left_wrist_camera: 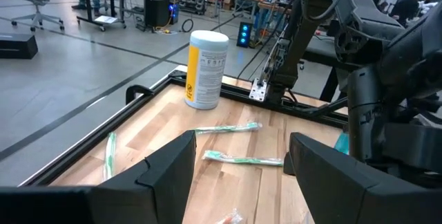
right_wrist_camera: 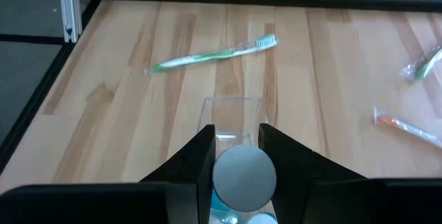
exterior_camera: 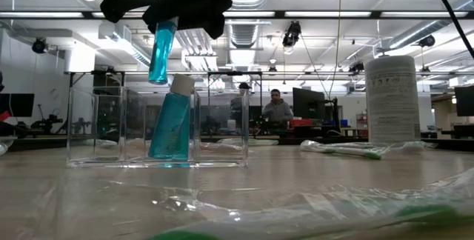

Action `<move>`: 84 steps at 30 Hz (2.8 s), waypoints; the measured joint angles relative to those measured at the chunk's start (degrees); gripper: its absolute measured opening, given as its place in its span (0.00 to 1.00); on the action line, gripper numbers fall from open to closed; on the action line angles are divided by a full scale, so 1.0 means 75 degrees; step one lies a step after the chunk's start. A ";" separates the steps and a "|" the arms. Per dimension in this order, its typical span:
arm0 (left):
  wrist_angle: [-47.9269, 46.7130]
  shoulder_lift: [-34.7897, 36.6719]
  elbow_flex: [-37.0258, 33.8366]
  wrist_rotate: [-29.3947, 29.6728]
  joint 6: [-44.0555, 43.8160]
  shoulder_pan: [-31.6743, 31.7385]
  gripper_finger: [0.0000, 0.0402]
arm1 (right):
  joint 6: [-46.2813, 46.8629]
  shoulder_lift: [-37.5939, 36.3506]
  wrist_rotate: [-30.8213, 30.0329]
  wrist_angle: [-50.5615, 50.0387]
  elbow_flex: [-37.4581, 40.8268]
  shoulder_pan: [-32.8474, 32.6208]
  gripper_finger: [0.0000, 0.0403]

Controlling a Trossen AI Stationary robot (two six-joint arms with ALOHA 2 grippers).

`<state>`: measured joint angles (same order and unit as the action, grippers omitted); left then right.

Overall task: Pick & Place toothbrushing station
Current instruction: Put the blue mouthwash into the transparent organizer

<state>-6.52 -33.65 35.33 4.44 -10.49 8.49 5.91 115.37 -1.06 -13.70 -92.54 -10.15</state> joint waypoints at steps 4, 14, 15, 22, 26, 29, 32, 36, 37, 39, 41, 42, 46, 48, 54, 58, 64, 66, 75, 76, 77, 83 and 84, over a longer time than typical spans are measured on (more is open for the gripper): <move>0.0000 0.0000 0.0000 -0.0002 -0.0002 0.0000 0.60 | 0.0015 0.0003 -0.0002 0.0003 0.0009 0.0000 0.24; 0.0001 0.0000 0.0000 -0.0006 -0.0001 0.0000 0.60 | 0.0012 0.0006 -0.0005 0.0040 0.0041 0.0000 0.24; 0.0000 0.0000 -0.0002 -0.0008 -0.0002 0.0000 0.60 | 0.0014 0.0008 -0.0003 0.0034 0.0042 0.0000 0.24; 0.0000 0.0000 0.0000 -0.0012 -0.0002 0.0000 0.60 | 0.0343 0.0012 -0.0003 0.0039 0.0067 0.0000 0.24; 0.0000 0.0000 0.0000 -0.0037 -0.0002 0.0000 0.60 | 0.0339 0.0012 -0.0006 0.0040 0.0071 0.0000 0.26; 0.0000 0.0000 0.0000 -0.0037 -0.0002 0.0000 0.60 | 0.0303 0.0012 -0.0005 0.0042 0.0074 0.0000 0.29; 0.0000 0.0000 -0.0002 -0.0037 -0.0002 0.0000 0.60 | 0.0271 0.0012 -0.0006 0.0048 0.0074 0.0000 0.31; 0.0001 0.0000 -0.0001 -0.0034 -0.0002 0.0000 0.60 | 0.0268 0.0012 -0.0006 0.0046 0.0074 0.0000 0.32; 0.0000 0.0000 0.0000 -0.0034 -0.0002 0.0000 0.60 | 0.0268 0.0012 -0.0006 0.0047 0.0076 0.0000 0.31; 0.0002 0.0000 0.0000 -0.0031 -0.0002 0.0000 0.60 | 0.0268 0.0012 -0.0006 0.0048 0.0076 0.0000 0.31; 0.0000 0.0000 0.0000 -0.0031 -0.0002 0.0000 0.60 | 0.0268 0.0012 -0.0006 0.0045 0.0075 0.0000 0.30; 0.0002 0.0000 -0.0001 -0.0031 0.0000 0.0000 0.60 | 0.0265 0.0012 -0.0009 0.0045 0.0076 0.0000 0.30; 0.0003 0.0000 0.0000 -0.0028 -0.0002 0.0000 0.60 | 0.0259 -0.0003 -0.0063 0.0036 0.0076 0.0000 0.31; 0.0003 0.0000 0.0000 -0.0028 -0.0001 0.0000 0.60 | 0.0254 -0.0029 -0.0068 0.0031 0.0076 0.0003 0.31; 0.0000 0.0000 0.0000 0.0005 0.0001 0.0000 0.60 | 0.0222 -0.0150 -0.0339 0.0038 0.0053 0.0003 0.29; 0.0000 0.0000 0.0000 0.0006 -0.0002 0.0003 0.60 | 0.0004 -0.0337 -0.1076 0.0085 0.0052 -0.0012 0.28; 0.0000 0.0000 -0.0002 0.0001 -0.0002 0.0000 0.60 | 0.0454 -0.0604 -0.1717 0.0024 0.0042 -0.0012 0.30; 0.0003 0.0000 -0.0003 0.0001 -0.0001 0.0003 0.60 | 0.0351 -0.0702 -0.1826 0.0034 0.0043 -0.0012 0.31; 0.0000 0.0000 -0.0003 -0.0005 -0.0002 0.0003 0.60 | -0.0398 -0.1276 -0.2469 0.0032 0.0047 -0.0012 0.33; 0.0000 0.0000 -0.0001 -0.0006 0.0001 0.0002 0.60 | -0.0429 -0.1345 -0.2480 0.0038 0.0052 -0.0012 0.33; 0.0000 0.0000 -0.0001 -0.0008 -0.0002 0.0003 0.60 | -0.0481 -0.1416 -0.2486 0.0034 0.0072 -0.0012 0.33; 0.0000 0.0000 -0.0001 -0.0036 -0.0002 0.0003 0.60 | -0.0788 -0.1574 -0.2640 0.0030 0.0100 -0.0015 0.33; 0.0000 0.0000 -0.0003 -0.0037 -0.0002 0.0000 0.60 | -0.0787 -0.1588 -0.2658 0.0051 0.0100 -0.0015 0.33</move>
<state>-6.52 -33.65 35.31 4.16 -10.50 8.49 0.01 103.46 -20.99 -13.32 -91.79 -10.26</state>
